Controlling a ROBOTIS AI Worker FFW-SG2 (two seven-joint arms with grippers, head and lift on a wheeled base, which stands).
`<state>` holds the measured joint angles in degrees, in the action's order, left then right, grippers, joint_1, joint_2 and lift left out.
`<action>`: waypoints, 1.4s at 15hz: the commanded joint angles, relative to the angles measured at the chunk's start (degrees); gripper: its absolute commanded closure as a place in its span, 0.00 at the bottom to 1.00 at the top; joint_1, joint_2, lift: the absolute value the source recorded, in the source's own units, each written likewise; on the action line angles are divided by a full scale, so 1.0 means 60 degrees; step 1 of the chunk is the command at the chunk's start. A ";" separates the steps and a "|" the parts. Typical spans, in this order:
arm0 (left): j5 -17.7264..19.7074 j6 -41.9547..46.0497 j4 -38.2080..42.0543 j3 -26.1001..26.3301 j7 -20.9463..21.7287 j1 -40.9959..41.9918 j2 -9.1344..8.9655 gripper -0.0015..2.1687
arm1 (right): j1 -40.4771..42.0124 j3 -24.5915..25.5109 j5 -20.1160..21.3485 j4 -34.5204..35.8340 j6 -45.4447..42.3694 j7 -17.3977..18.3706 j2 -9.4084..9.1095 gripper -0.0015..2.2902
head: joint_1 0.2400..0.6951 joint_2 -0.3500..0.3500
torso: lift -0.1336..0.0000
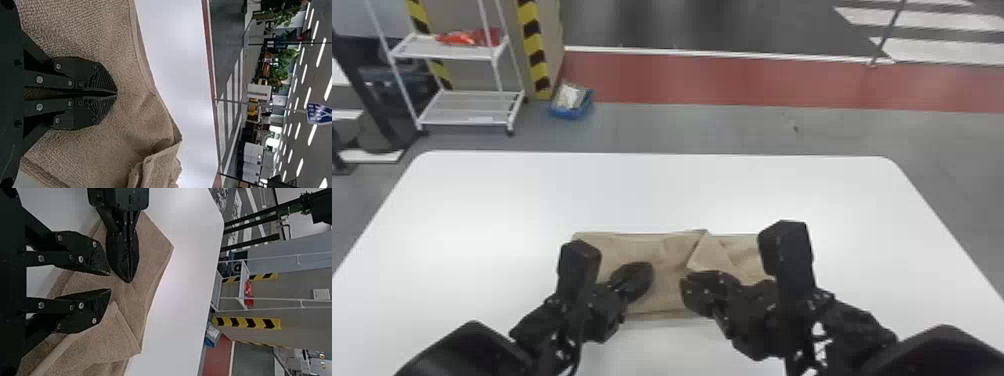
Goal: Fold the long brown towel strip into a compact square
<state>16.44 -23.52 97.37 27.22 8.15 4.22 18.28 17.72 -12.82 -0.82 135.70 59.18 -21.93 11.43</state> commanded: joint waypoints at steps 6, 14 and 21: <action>-0.0015 0.0001 0.0031 0.0005 0.0018 0.0000 0.0030 0.49 | -0.0141 -0.0675 0.0576 -0.1069 -0.0348 0.0125 -0.0074 0.72 | 1.00 0.46 | 0.07; -0.0103 -0.0028 0.0251 -0.0024 0.0018 0.0176 0.0103 0.49 | -0.0185 0.0423 0.0444 -0.1553 -0.0847 0.0623 -0.0205 0.72 | 1.00 0.40 | 0.07; -0.0264 -0.0350 0.0529 -0.0024 0.0018 0.0381 0.0103 0.49 | -0.0156 0.2181 0.0005 -0.1845 -0.1638 0.1209 -0.0205 0.72 | 1.00 0.24 | 0.07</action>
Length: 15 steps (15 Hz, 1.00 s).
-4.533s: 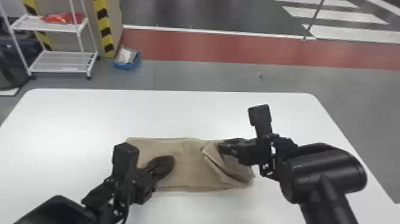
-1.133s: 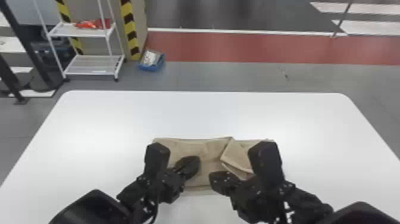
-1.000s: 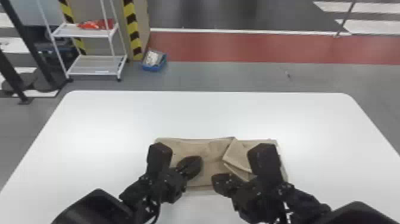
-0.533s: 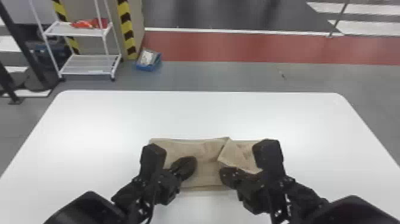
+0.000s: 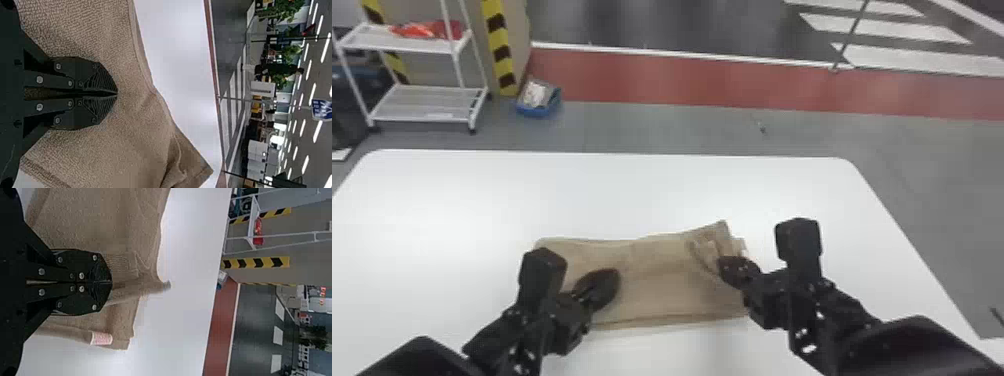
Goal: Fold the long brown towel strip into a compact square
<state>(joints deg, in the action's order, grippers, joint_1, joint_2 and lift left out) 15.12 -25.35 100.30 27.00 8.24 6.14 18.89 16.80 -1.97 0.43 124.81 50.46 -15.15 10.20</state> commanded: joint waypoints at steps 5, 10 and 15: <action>-0.0118 -0.0222 0.0319 -0.0047 -0.0056 0.0223 0.0000 0.49 | 0.0129 0.1705 -0.0687 0.0146 -0.0213 0.0459 0.0043 0.72 | 1.00 0.12 | 0.07; -0.0088 0.0013 0.0685 -0.0047 -0.0232 0.0310 -0.0087 0.49 | 0.0700 0.3155 -0.2283 0.0922 -0.0388 -0.0420 0.0292 0.60 | 1.00 0.03 | 0.07; 0.0337 0.1068 0.1242 -0.0531 -0.0202 0.0486 -0.0073 0.48 | 0.1037 0.3682 -0.2620 0.0512 -0.1531 -0.1372 0.0190 0.04 | 1.00 0.01 | 0.07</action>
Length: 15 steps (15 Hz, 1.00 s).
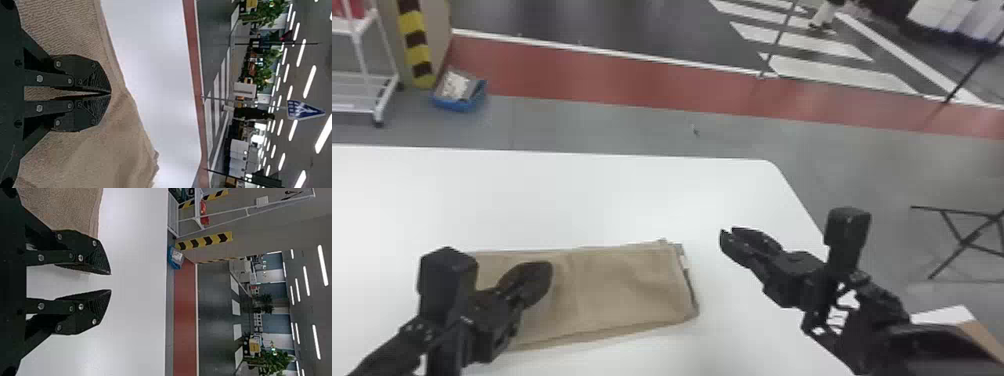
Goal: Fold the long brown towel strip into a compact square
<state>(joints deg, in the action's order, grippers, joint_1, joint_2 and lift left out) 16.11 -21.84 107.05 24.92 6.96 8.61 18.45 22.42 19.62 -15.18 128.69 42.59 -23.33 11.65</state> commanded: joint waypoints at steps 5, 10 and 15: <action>0.0186 0.1039 0.0074 -0.0388 0.0055 0.0221 0.0162 0.48 | 0.0292 0.0260 -0.0019 -0.0559 -0.0396 -0.0272 -0.0199 0.03 | 1.00 0.03 | 0.07; -0.0459 0.0541 0.0015 -0.0271 0.0070 0.0528 0.0367 0.49 | -0.0250 0.0465 -0.0576 -0.1394 0.0249 -0.0272 -0.0184 0.05 | 1.00 0.01 | 0.07; -0.0649 0.0541 -0.0688 -0.0241 0.0114 0.0177 0.0309 0.49 | -0.1055 -0.0062 -0.0415 -0.1570 0.1714 -0.0008 -0.0287 0.10 | 1.00 0.04 | 0.07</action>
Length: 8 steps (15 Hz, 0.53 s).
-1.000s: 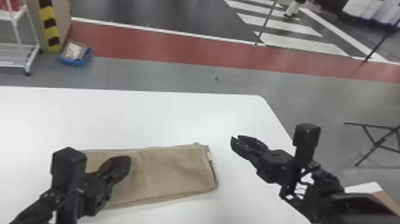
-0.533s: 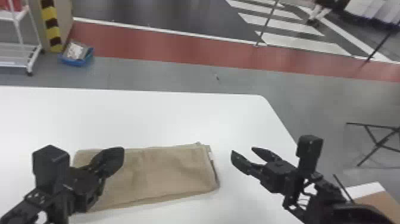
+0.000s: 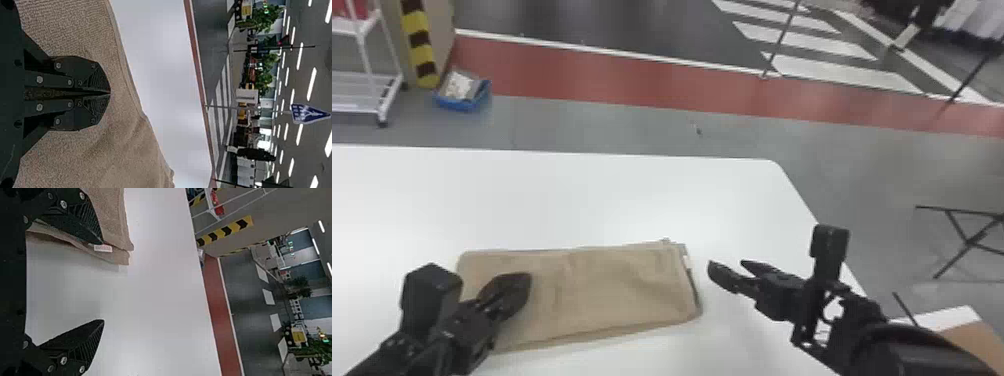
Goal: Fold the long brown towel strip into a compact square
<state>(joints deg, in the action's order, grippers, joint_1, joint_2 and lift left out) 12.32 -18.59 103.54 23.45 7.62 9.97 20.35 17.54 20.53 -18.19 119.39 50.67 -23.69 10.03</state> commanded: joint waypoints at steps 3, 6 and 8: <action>-0.0018 -0.0059 -0.0205 0.0003 0.0005 -0.0109 -0.0007 0.56 | -0.0711 -0.0799 0.0350 -0.0080 0.1188 0.0271 -0.0017 0.10 | 1.00 0.08 | 0.07; 0.0041 -0.0147 -0.0205 -0.0026 0.0005 -0.0109 0.0051 0.61 | -0.1048 -0.1297 0.0512 -0.0138 0.1715 0.0506 -0.0017 0.10 | 1.00 0.13 | 0.07; 0.0070 -0.0147 -0.0161 -0.0070 0.0020 -0.0080 0.0066 0.61 | -0.1282 -0.1429 0.0512 -0.0329 0.1979 0.0564 -0.0031 0.10 | 1.00 0.16 | 0.07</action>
<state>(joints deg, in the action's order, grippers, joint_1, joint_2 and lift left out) 12.59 -19.44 102.38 23.20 7.68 9.36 20.64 10.86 12.57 -15.18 118.16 61.28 -20.34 9.89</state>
